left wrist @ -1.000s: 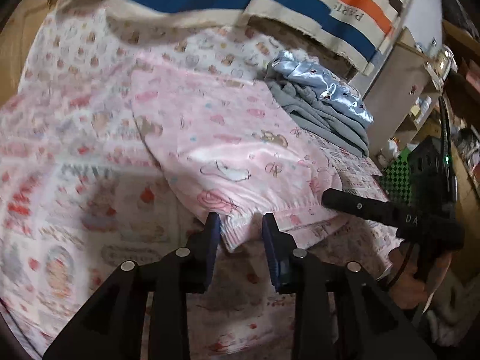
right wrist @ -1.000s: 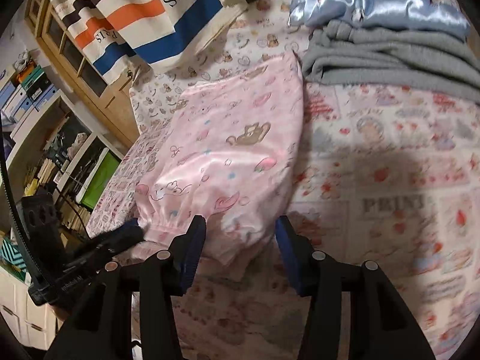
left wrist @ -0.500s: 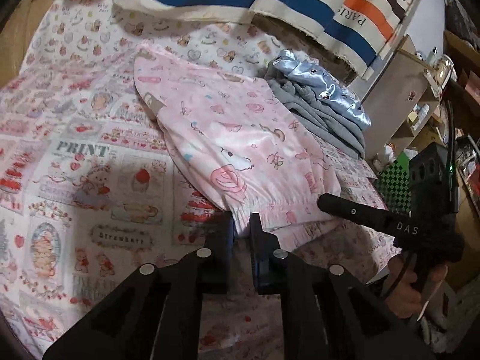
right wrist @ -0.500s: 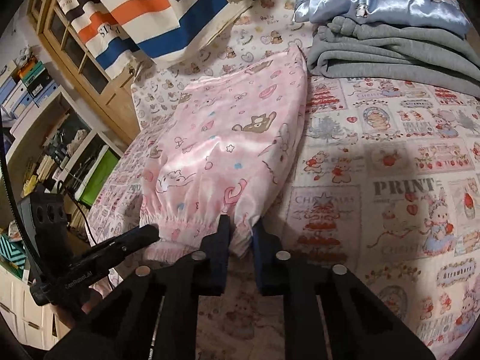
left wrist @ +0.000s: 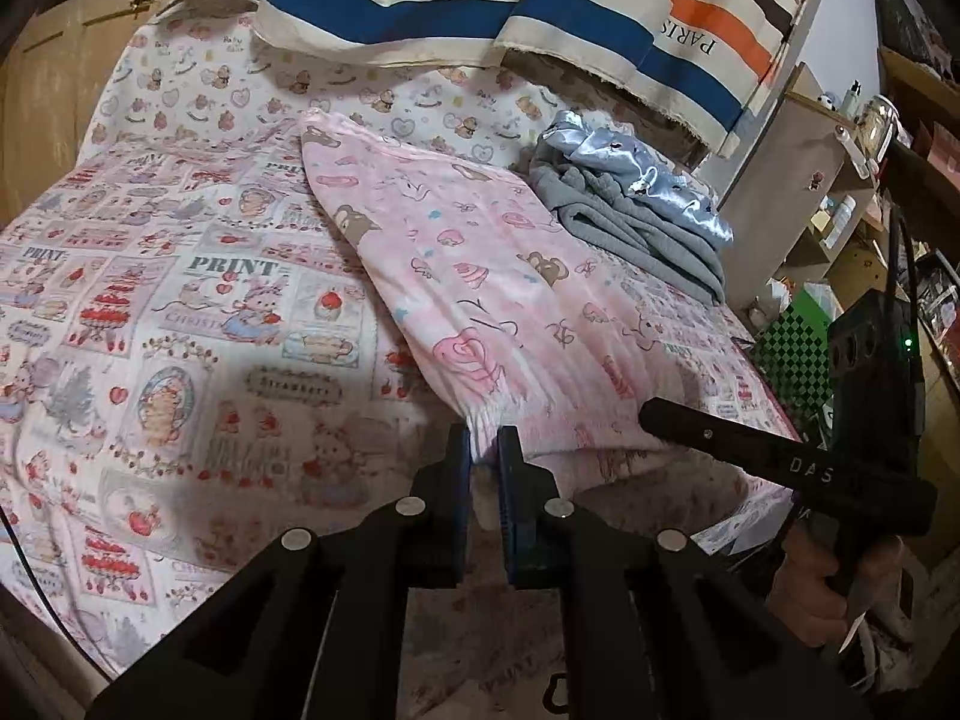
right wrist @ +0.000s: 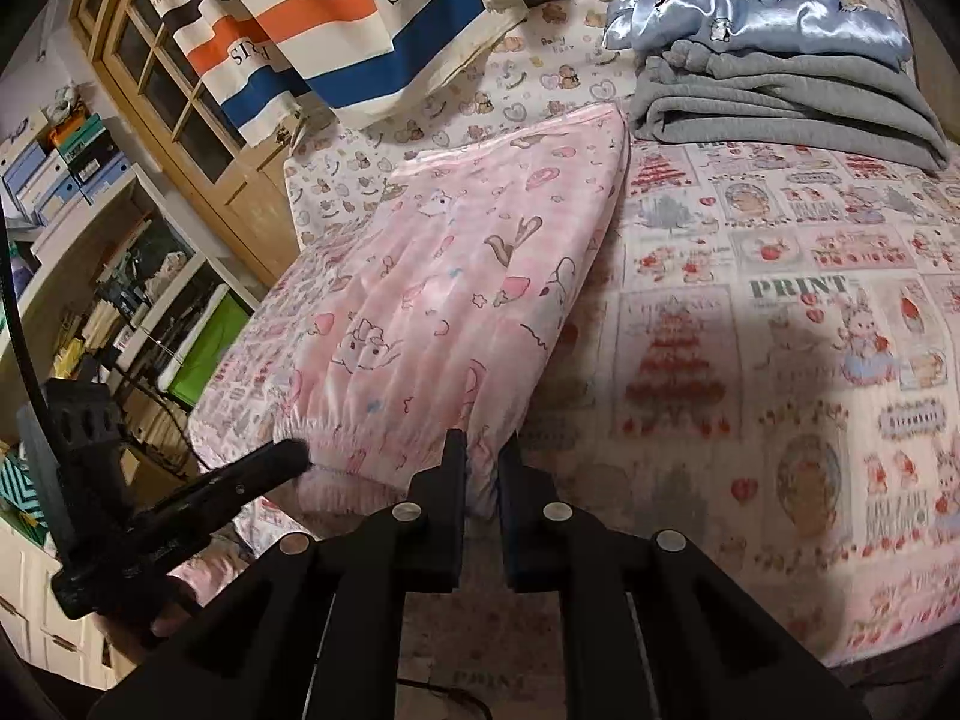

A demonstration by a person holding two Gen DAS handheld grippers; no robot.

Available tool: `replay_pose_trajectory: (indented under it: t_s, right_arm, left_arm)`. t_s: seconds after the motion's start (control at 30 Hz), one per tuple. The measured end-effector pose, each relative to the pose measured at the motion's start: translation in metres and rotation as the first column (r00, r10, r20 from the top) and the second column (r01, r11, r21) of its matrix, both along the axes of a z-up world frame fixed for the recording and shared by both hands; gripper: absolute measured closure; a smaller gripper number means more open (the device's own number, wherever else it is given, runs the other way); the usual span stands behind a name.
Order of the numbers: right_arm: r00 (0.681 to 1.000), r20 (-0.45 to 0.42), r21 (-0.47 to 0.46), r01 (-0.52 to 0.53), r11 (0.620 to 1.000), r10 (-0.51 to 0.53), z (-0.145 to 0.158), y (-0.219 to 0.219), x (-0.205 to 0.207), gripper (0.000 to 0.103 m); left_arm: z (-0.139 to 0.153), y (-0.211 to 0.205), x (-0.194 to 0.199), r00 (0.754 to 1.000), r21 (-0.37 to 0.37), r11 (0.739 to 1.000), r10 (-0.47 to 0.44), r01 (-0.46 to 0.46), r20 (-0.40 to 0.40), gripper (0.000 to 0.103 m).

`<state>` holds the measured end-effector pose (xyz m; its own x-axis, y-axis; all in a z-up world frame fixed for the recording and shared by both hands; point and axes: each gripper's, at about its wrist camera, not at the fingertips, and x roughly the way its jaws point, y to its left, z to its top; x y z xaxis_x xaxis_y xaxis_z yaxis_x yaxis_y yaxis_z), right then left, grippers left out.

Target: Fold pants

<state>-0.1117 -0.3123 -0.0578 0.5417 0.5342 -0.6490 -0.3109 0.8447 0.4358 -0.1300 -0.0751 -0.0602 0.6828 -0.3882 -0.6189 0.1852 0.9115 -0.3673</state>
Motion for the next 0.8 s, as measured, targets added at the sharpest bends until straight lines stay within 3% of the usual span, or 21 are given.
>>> replay_pose_trajectory:
  t_s: [0.1, 0.37, 0.57, 0.7, 0.8]
  right_arm:
    - [1.0, 0.013, -0.021, 0.004, 1.0, -0.003, 0.0, -0.001, 0.002, 0.09]
    - [0.99, 0.098, -0.014, 0.104, 0.995, -0.102, 0.034, -0.038, 0.013, 0.053]
    - [0.976, 0.17, -0.022, 0.141, 0.99, -0.135, 0.068, -0.069, 0.034, 0.046]
    - [0.96, 0.237, -0.088, 0.172, 0.981, -0.147, 0.08, -0.079, 0.051, 0.044]
    - [0.968, 0.209, -0.043, 0.149, 0.988, -0.137, 0.089, -0.089, 0.07, 0.044]
  left_arm:
    - [0.001, 0.002, 0.001, 1.0, 0.028, 1.0, 0.008, -0.009, 0.019, 0.092]
    - [0.032, 0.03, 0.017, 0.988, 0.145, 0.984, 0.082, -0.101, 0.133, 0.076]
    - [0.064, 0.059, 0.051, 0.972, 0.176, 0.973, 0.115, -0.152, 0.207, 0.056]
    - [0.079, 0.07, 0.089, 0.97, 0.174, 0.974, 0.109, -0.148, 0.218, 0.054]
    - [0.093, 0.077, 0.122, 0.969, 0.144, 0.976, 0.131, -0.163, 0.207, 0.054]
